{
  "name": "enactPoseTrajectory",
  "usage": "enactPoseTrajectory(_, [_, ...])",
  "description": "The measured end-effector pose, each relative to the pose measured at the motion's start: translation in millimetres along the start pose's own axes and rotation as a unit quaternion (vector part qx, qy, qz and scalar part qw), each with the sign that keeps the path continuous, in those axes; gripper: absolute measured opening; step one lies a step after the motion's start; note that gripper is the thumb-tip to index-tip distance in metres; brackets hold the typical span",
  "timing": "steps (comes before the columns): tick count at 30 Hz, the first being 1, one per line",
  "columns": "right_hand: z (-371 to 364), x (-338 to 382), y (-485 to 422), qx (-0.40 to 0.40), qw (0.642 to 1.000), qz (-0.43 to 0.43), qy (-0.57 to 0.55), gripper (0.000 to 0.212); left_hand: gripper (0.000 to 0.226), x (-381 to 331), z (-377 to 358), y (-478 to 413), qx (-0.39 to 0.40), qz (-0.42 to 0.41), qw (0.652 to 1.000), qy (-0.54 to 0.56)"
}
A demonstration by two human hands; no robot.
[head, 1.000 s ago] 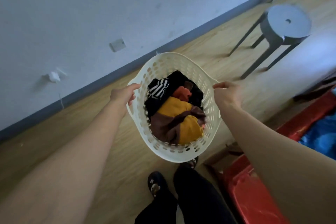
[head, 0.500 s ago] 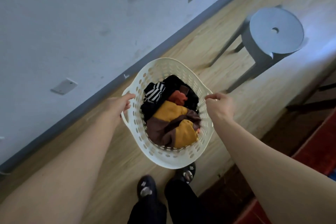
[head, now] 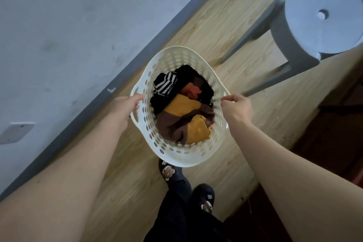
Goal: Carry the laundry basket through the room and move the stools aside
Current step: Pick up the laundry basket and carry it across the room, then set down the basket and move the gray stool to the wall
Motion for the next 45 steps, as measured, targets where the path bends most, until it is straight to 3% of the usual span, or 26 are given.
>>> enactPoseTrajectory(6, [-19, -3, -35, 0.013, 0.999, -0.022, 0.021, 0.028, 0.059, -4, -18, -40, 0.005, 0.014, 1.000, -0.027])
enactPoseTrajectory(10, [-21, 0, -58, 0.035, 0.998, -0.023, 0.048, 0.024, 0.041, -16, -25, -54, 0.009, 0.008, 0.999, -0.053])
enactPoseTrajectory(12, [-18, 0, -67, 0.043, 0.996, -0.030, 0.076, 0.022, 0.045, -25, -29, -56, -0.004, -0.002, 0.996, -0.089])
enactPoseTrajectory(17, [6, 25, -63, 0.046, 0.992, 0.006, 0.120, 0.032, 0.072, -76, -47, -27, -0.033, -0.115, 0.977, -0.178])
enactPoseTrajectory(25, [108, 119, -90, 0.002, 0.988, 0.128, 0.088, 0.030, 0.062, -204, -184, 61, 0.057, -0.218, 0.963, -0.146])
enactPoseTrajectory(29, [164, 150, -133, -0.016, 0.981, 0.163, 0.099, 0.031, 0.061, -248, -255, 92, 0.067, -0.225, 0.966, -0.104])
enactPoseTrajectory(39, [303, 167, -270, -0.015, 0.975, 0.176, 0.135, 0.031, 0.074, -275, -421, 103, 0.043, -0.095, 0.995, 0.003])
enactPoseTrajectory(43, [327, 158, -310, -0.012, 0.978, 0.152, 0.140, 0.035, 0.041, -260, -451, 92, 0.048, -0.029, 0.998, 0.033])
enactPoseTrajectory(45, [329, 155, -323, -0.011, 0.978, 0.146, 0.149, 0.037, 0.036, -254, -454, 88, 0.062, -0.003, 0.997, 0.039])
Point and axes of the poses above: each hand's wrist, its own y-axis away from the middle knuckle, its own z-axis out of the back of the hand, x = y × z, the point moved 6 cm from there along -y, towards the middle knuckle, and after that the axes turned 1 degree about y, right-handed, at the moved point
